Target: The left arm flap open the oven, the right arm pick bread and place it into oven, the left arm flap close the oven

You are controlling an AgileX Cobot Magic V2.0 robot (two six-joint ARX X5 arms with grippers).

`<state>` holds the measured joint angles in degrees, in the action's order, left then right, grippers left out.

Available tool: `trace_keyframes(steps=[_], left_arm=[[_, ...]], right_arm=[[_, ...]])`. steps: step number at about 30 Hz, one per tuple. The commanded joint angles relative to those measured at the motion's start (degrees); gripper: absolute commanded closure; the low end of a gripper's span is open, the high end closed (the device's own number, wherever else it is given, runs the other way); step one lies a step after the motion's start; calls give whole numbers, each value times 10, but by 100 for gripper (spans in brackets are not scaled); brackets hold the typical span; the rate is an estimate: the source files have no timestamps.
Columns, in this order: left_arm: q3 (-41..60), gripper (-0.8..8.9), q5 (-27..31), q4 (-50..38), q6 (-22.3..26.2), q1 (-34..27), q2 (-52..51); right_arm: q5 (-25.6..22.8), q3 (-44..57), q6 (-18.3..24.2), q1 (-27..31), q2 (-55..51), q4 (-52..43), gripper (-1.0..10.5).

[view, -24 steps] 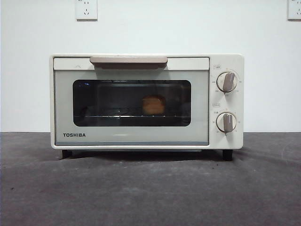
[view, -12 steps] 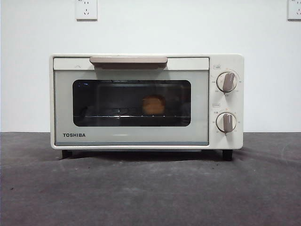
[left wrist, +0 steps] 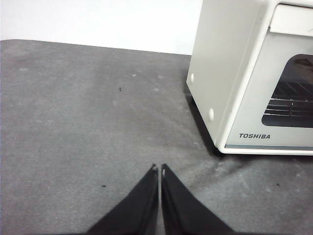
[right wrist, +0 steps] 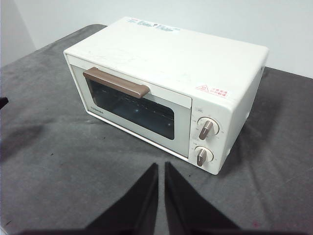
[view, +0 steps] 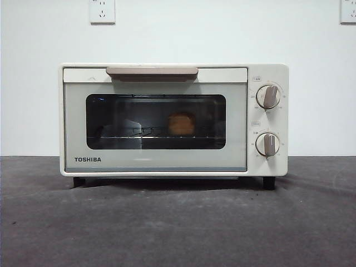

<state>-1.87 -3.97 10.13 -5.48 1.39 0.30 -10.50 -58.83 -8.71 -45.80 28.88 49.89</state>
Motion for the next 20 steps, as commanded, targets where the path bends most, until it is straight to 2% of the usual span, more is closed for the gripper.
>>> trace_keyframes(steps=[1, 13, 16, 20], left_arm=[[12, 797, 2, 4, 5, 1, -1], [12, 797, 2, 4, 5, 1, -1], [12, 797, 2, 4, 5, 1, -1], [12, 797, 2, 4, 5, 1, -1]], right_arm=[[-1, -11, 6, -5, 2, -6, 928], [-1, -10, 6, -5, 0, -8, 928], [0, -7, 6, 22, 0, -11, 928], [18, 44, 6, 111, -17, -70, 928]])
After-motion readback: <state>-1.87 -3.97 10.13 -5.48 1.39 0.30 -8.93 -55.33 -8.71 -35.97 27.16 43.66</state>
